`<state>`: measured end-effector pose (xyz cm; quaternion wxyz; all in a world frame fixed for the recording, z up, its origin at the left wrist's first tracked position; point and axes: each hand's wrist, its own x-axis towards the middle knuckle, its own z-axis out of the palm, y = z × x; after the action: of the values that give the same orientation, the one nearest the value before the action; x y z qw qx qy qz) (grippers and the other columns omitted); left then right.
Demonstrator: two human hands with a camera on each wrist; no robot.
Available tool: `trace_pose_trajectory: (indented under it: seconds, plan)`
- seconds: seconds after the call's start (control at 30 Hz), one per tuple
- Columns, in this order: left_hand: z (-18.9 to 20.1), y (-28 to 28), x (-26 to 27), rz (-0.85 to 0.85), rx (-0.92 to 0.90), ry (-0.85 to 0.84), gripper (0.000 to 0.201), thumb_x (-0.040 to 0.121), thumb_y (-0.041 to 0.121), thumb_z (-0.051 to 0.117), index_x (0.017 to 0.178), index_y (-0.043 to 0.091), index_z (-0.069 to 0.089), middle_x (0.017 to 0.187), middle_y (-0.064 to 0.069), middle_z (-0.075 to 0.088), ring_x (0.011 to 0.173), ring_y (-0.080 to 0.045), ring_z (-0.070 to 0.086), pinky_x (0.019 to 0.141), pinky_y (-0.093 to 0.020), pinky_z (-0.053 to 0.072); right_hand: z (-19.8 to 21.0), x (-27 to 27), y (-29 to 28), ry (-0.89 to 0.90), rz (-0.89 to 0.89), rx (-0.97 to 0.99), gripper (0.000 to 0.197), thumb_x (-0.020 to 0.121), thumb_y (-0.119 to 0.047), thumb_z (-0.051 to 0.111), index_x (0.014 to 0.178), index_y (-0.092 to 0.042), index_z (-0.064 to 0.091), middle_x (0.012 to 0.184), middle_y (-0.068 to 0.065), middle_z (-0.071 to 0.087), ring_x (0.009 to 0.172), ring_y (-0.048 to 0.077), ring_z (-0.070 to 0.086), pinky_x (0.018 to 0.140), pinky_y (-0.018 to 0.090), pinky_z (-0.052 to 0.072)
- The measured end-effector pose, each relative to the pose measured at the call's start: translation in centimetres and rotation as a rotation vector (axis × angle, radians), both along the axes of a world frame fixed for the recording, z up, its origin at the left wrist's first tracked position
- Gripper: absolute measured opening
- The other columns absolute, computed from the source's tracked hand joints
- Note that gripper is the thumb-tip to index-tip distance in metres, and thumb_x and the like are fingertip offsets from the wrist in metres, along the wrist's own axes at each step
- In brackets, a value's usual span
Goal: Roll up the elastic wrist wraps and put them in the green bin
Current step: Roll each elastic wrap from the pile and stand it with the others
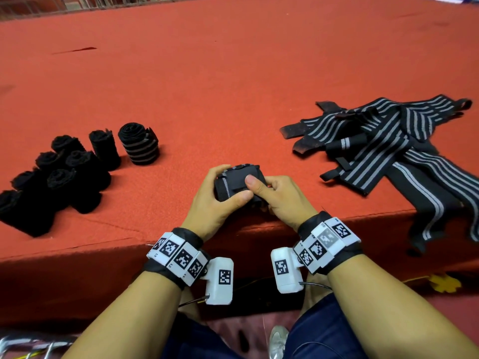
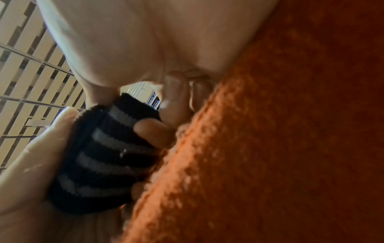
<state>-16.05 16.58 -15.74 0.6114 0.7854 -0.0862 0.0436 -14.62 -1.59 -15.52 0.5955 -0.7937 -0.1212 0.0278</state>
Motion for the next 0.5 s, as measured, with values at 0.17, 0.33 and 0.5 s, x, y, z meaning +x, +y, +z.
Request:
trace_pose_trajectory:
  seconds: [0.17, 0.33, 0.5]
  plan:
    - [0.17, 0.33, -0.17, -0.028, -0.054, 0.01, 0.067, 0.058, 0.049, 0.085, 0.115, 0.022, 0.063, 0.097, 0.01, 0.072, 0.087, -0.008, 0.069, 0.076, -0.023, 0.054, 0.01, -0.12, 0.2, -0.002, -0.033, 0.006, 0.093, 0.072, -0.083, 0.053, 0.075, 0.01, 0.059, 0.055, 0.001, 0.047, 0.051, 0.014, 0.042, 0.052, 0.03, 0.03]
    - [0.0, 0.28, -0.31, 0.001, -0.033, -0.019, 0.061, 0.061, 0.051, 0.084, 0.109, 0.018, 0.064, 0.089, 0.007, 0.072, 0.079, -0.008, 0.067, 0.073, -0.025, 0.054, 0.06, -0.2, 0.18, 0.011, 0.003, 0.026, 0.083, 0.074, -0.08, 0.057, 0.07, 0.003, 0.064, 0.057, 0.007, 0.063, 0.05, 0.014, 0.052, 0.054, 0.031, 0.039]
    - [-0.27, 0.24, -0.39, 0.027, -0.05, -0.05, 0.058, 0.064, 0.048, 0.082, 0.109, 0.015, 0.064, 0.096, -0.007, 0.074, 0.086, -0.029, 0.071, 0.08, -0.042, 0.057, 0.01, -0.4, 0.26, -0.004, 0.023, 0.015, 0.072, 0.076, -0.077, 0.062, 0.074, -0.005, 0.067, 0.066, 0.015, 0.068, 0.054, 0.014, 0.054, 0.057, 0.035, 0.04]
